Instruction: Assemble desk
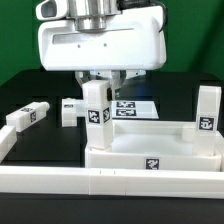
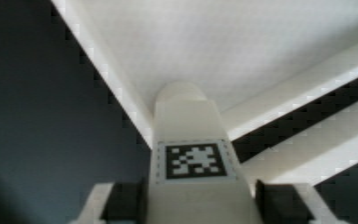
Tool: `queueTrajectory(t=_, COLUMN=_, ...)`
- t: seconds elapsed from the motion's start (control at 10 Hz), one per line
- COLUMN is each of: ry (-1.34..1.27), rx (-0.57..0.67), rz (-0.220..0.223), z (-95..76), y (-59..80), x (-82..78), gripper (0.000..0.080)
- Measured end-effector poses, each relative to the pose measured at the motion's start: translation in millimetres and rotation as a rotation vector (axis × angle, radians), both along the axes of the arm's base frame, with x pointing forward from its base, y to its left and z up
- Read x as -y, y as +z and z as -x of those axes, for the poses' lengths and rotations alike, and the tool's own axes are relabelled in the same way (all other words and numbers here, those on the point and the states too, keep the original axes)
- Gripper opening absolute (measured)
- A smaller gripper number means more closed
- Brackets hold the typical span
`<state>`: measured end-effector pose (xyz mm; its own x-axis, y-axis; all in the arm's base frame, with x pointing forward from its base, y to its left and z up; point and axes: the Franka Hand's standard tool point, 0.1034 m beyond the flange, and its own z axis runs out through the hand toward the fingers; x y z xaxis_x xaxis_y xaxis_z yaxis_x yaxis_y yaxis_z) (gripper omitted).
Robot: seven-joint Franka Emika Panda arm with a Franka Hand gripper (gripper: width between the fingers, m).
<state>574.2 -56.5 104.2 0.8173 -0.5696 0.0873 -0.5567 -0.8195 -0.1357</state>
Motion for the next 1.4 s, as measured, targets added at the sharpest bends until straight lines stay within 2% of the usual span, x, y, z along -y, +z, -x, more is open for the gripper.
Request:
queueTrajectory(t=0.2, ry=-0.12, rx=0.003, rz=-0.014, z=-2.1, y=0.0, x=-4.2, gripper=0.0288)
queueTrajectory(t=0.3, ry=-0.11, rx=0.004, rz=-0.013, z=-2.1, y=0.0, x=-4.0, gripper=0.034)
queueTrajectory(t=0.5, ry=-0.07, rx=0.007, rz=-0.007, z=-2.4, y=0.1, x=-4.9, gripper=0.0591)
queueTrajectory(t=0.6, ry=-0.027, rx=0.009, rz=0.0, z=-2.9, y=0.2, x=-6.6, gripper=0.0591)
queueTrajectory(t=0.7, ry=0.037, rx=0.011, rz=0.014, z=-3.4, y=-0.3, x=-9.8, gripper=0.0637)
queueTrajectory(t=0.8, ry=0.181, rx=0.016, rz=0.037, z=-4.3, y=-1.0, x=-9.7, gripper=0.0646)
queueTrajectory(t=1.4, ry=0.748, rx=0.04, rz=0.129, z=-5.8, y=-4.3, x=-4.4, gripper=0.0649)
